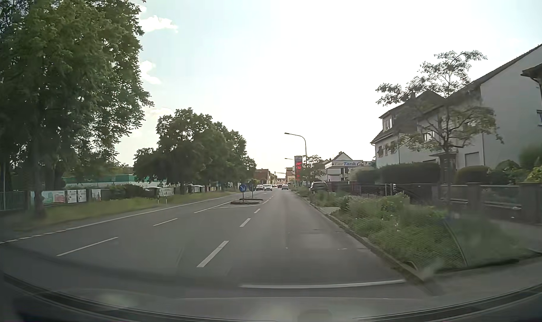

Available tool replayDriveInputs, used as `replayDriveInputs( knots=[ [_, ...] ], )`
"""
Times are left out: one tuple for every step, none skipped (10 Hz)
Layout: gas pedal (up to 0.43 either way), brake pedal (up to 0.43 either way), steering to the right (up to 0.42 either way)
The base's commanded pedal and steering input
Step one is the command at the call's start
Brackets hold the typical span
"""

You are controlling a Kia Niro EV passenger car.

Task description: Follow the waypoints while adhering to traffic rules and regulations

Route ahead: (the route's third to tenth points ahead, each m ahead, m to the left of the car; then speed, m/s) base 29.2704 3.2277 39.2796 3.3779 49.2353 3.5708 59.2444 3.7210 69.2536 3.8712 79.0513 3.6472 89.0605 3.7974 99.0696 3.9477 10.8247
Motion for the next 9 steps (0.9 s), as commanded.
replayDriveInputs(
  knots=[
    [0.000, 0.055, -0.005],
    [0.000, 0.055, -0.004],
    [0.000, 0.055, -0.003],
    [0.000, 0.055, -0.002],
    [0.000, 0.055, -0.002],
    [0.000, 0.055, -0.002],
    [0.000, 0.055, -0.001],
    [0.000, 0.055, 0.002],
    [0.000, 0.055, 0.007]
  ],
)
